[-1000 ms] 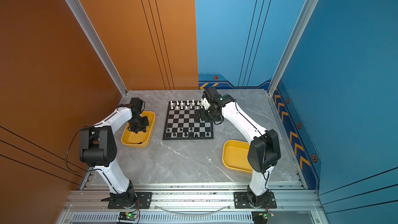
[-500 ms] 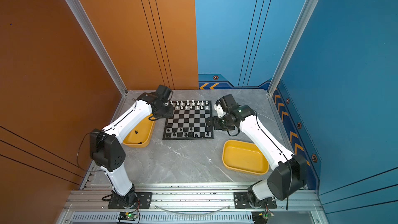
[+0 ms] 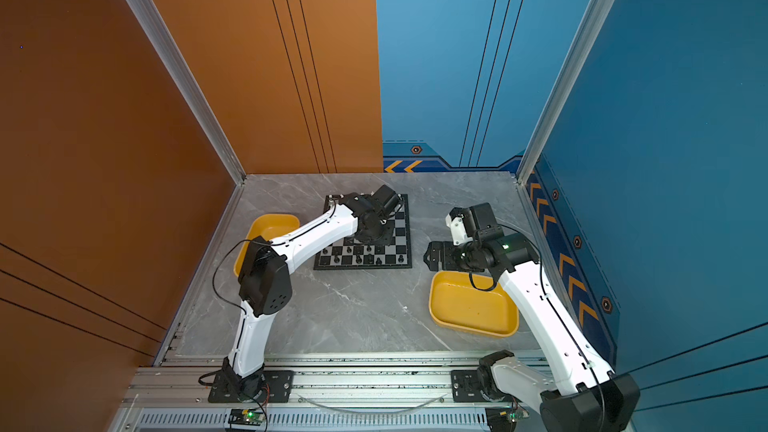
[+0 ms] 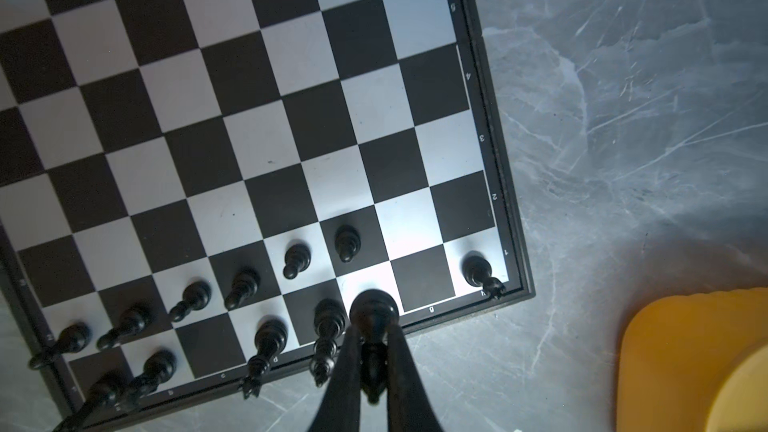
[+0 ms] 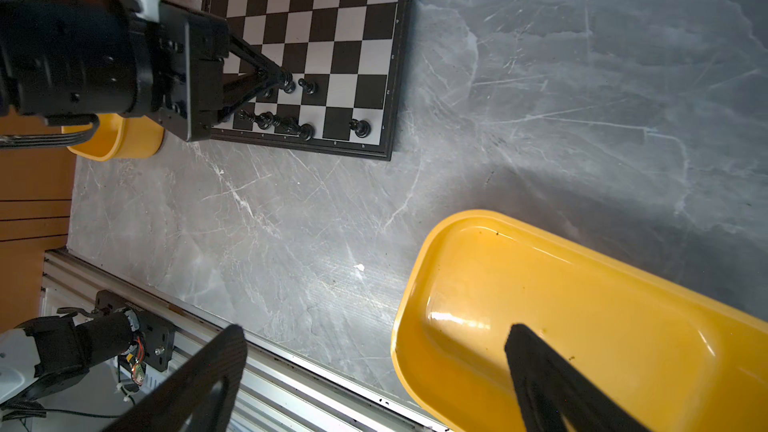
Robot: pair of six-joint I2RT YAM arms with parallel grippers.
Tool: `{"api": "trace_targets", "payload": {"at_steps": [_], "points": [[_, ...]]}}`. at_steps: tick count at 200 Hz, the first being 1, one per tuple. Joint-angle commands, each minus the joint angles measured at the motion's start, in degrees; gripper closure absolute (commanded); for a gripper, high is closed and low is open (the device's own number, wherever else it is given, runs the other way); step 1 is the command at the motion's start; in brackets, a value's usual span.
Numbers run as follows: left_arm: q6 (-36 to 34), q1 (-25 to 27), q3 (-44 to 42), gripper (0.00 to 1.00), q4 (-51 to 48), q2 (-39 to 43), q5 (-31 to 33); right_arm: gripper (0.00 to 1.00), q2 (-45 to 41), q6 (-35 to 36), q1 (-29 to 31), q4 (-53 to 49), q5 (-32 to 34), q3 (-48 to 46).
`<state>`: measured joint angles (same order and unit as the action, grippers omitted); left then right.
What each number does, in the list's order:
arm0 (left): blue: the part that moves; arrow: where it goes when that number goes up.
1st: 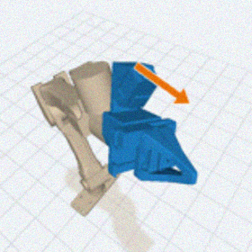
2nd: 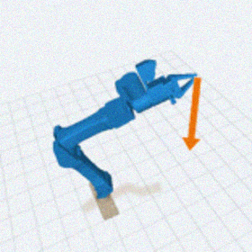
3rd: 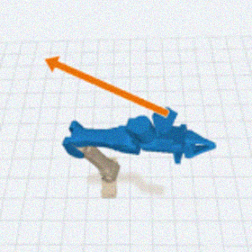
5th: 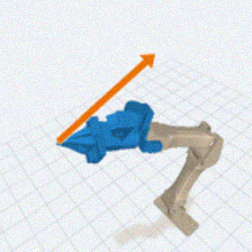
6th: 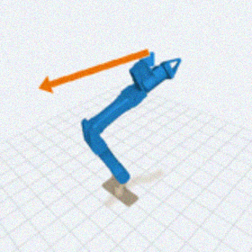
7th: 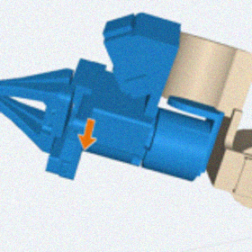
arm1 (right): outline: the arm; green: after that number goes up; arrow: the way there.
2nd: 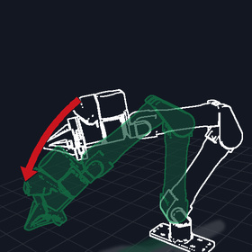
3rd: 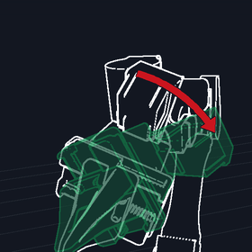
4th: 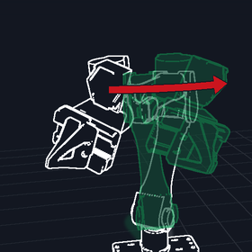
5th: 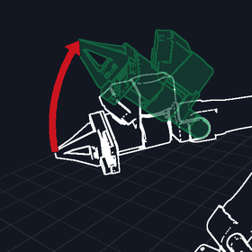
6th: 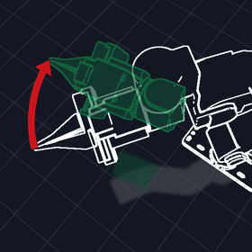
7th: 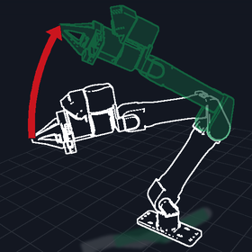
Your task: Set up the chess pieces on the board
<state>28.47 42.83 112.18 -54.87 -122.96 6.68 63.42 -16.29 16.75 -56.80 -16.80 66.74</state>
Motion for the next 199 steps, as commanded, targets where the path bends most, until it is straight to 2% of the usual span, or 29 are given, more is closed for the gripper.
{"api": "trace_targets", "payload": {"at_steps": [1,105,199], "points": [[1.4,1.1,2.4,0.94,-1.8,-1.3,0.1,0.00,-1.6,0.9,-0.6,-2.2,-1.5,-1.3],[2.6,3.4,2.9,0.93,-2.1,-5.4,-3.6,0.00,-2.8,0.6,-1.5,-2.2,-1.8,-2.5],[2.1,3.1,4.8,0.94,-3.3,-5.6,-2.9,0.00,-2.4,0.6,-2.1,-2.2,-1.8,-2.3]]}}
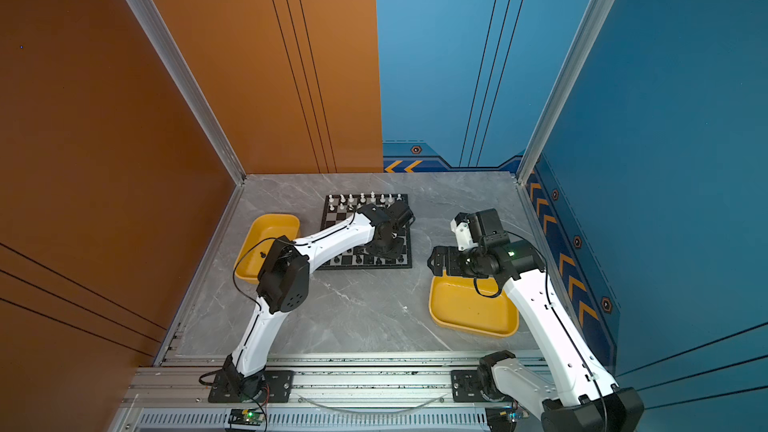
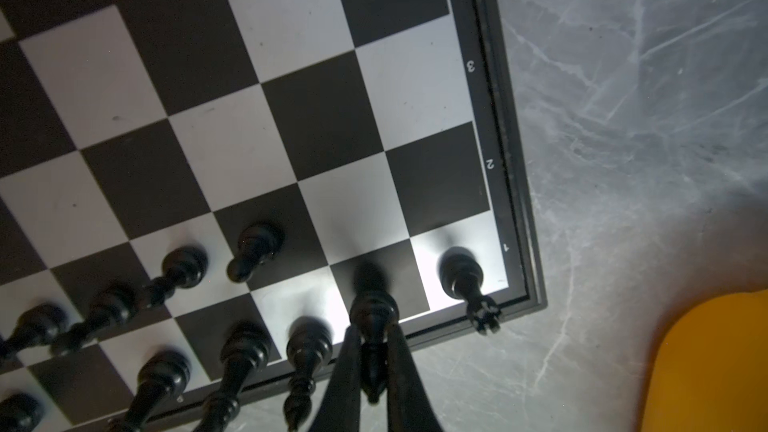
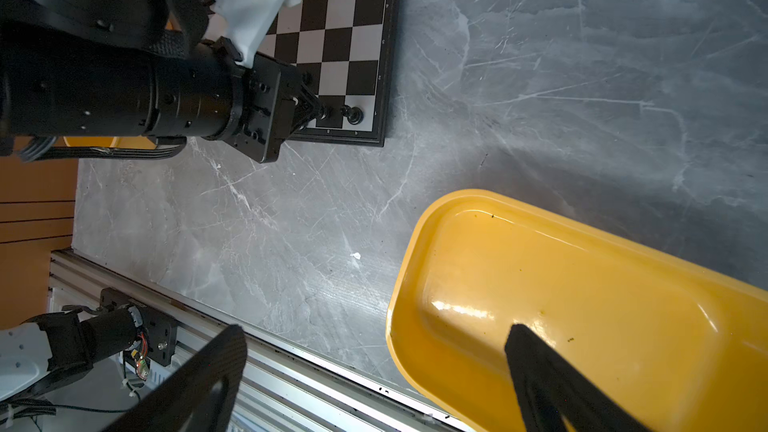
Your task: Set up the chess pieces on the board
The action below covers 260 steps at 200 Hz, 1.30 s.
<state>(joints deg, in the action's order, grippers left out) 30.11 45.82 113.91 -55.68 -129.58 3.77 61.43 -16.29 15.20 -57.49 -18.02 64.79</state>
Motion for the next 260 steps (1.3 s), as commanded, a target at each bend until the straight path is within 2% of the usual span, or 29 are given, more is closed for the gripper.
{"api": "trace_targets", "payload": {"at_steps": [1,34,54,129,260], "points": [[0.4,0.0,3.1,0.94,-2.5,1.1,0.1,0.00,-0.4,0.6,-0.5,-1.5,-0.6,-0.3],[-0.3,-1.5,6.1,0.92,-3.9,4.7,1.9,0.00,0.5,0.6,-0.5,-1.3,-1.0,0.0],[-0.4,-3.1,5.1,0.92,-4.7,7.7,3.4,0.00,1.3,0.7,-0.5,-1.0,-1.4,0.7],[2.5,-10.1,-15.5,0.92,-4.4,22.5,7.6,0.00,4.2,0.4,0.0,0.9,-2.4,2.1],[1.8,-11.6,-25.6,0.93,1.2,18.9,3.2,0.00,8.2,-1.2,3.1,2.5,-0.9,4.4]]}}
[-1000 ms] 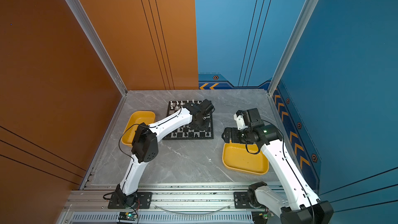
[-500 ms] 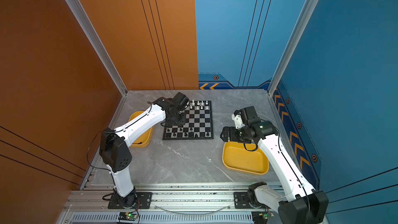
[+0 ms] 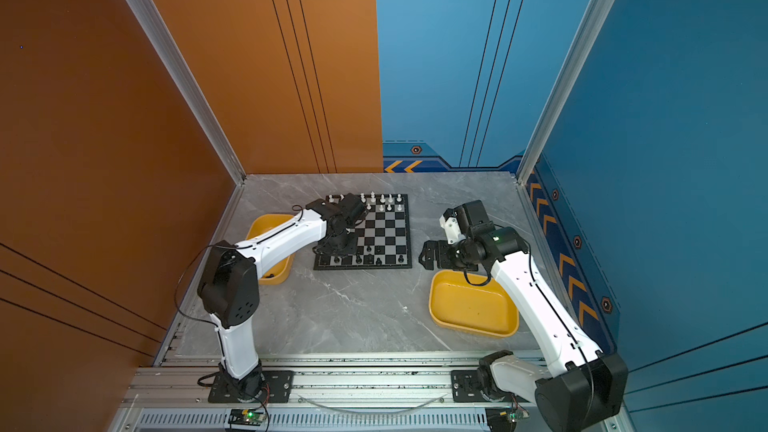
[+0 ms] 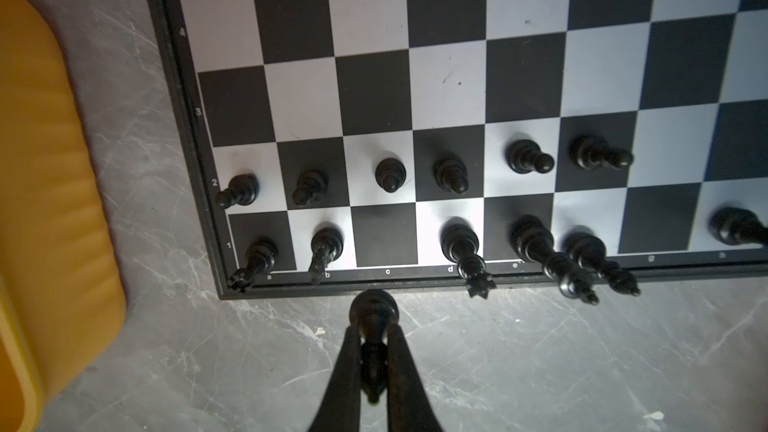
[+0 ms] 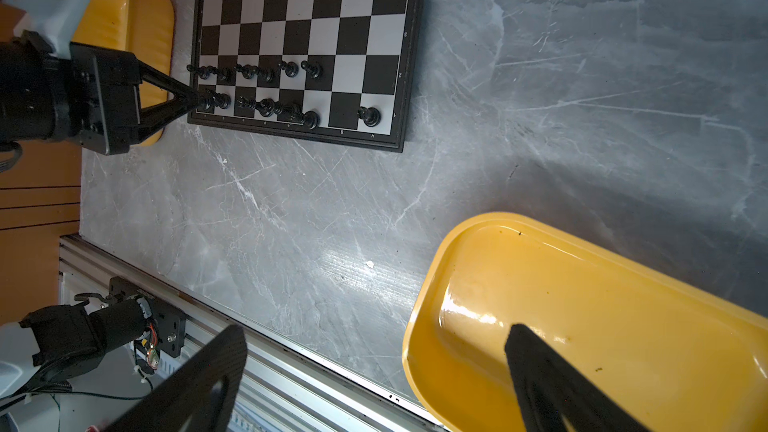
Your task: Set up the chess pieces on the board
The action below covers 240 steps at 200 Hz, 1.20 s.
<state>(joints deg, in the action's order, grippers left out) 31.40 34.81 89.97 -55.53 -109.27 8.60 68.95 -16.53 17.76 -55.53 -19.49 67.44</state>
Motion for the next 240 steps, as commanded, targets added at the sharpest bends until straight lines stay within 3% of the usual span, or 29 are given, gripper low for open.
{"api": "trace_targets", "payload": {"at_steps": [1,198,240], "points": [[0.5,-0.6,-1.7,0.93,1.1,-1.5,-1.7,0.00,0.8,-1.0,0.5,0.5,0.6,1.7],[-1.6,-2.5,-0.3,0.92,5.2,-6.1,-4.1,0.00,2.4,-2.1,1.6,-0.3,2.4,3.4],[-2.1,-2.9,-0.3,0.85,5.1,-6.4,-4.5,0.00,2.5,-2.2,1.8,-0.4,2.6,3.6]]}}
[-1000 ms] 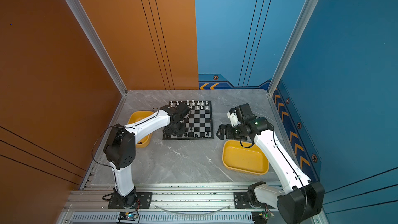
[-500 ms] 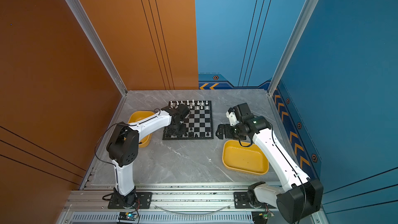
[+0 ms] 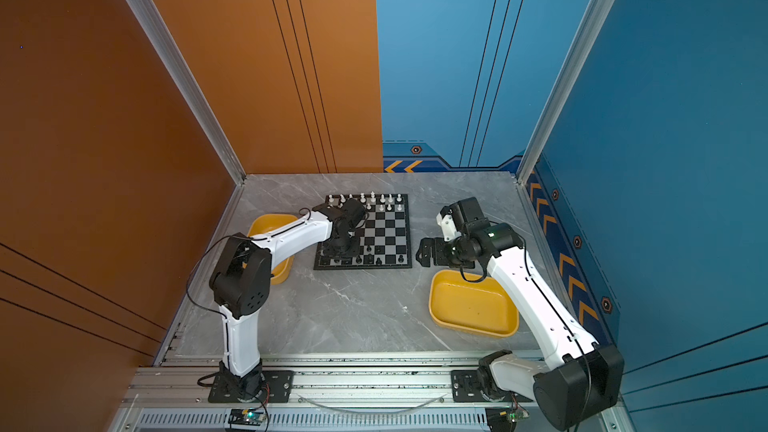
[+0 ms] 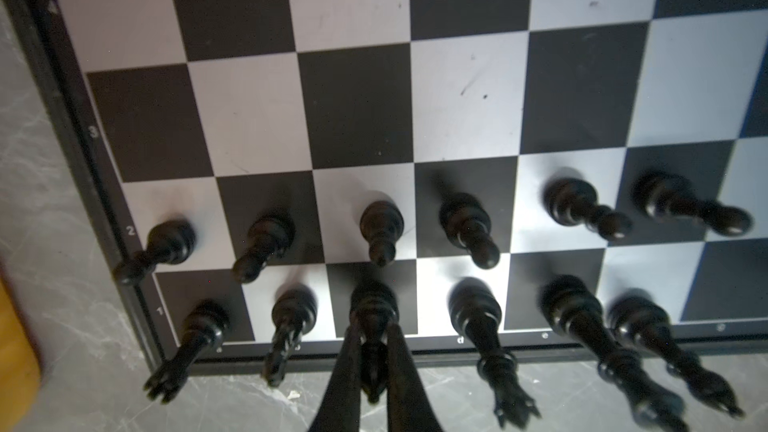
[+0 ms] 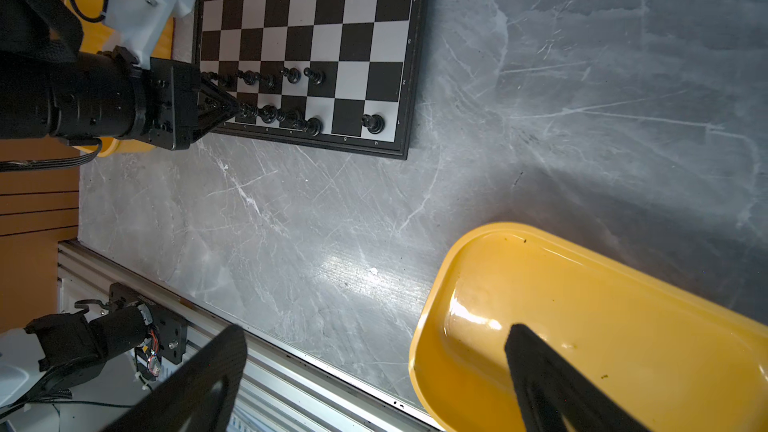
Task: Set up the chess pieces on the board
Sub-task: 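Open the left gripper and adjust it over the second-row pawns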
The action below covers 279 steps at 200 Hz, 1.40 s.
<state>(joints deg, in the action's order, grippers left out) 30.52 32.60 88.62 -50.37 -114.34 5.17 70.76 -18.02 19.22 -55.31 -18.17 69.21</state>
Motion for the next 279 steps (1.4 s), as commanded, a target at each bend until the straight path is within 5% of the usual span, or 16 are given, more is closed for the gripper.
{"api": "trace_targets", "payload": {"at_steps": [1,55,279], "points": [[-1.2,-0.7,1.1,0.85,-0.1,-1.3,-1.1,0.00,0.7,-0.7,0.4,-0.6,1.3,1.8],[-1.4,-0.7,1.2,0.65,-0.1,0.2,-1.7,0.00,1.3,-0.8,0.9,-0.5,1.6,2.3],[-1.3,-1.7,-0.2,0.58,-0.4,6.7,-4.0,0.00,4.7,-1.8,5.0,0.7,3.4,5.2]]}}
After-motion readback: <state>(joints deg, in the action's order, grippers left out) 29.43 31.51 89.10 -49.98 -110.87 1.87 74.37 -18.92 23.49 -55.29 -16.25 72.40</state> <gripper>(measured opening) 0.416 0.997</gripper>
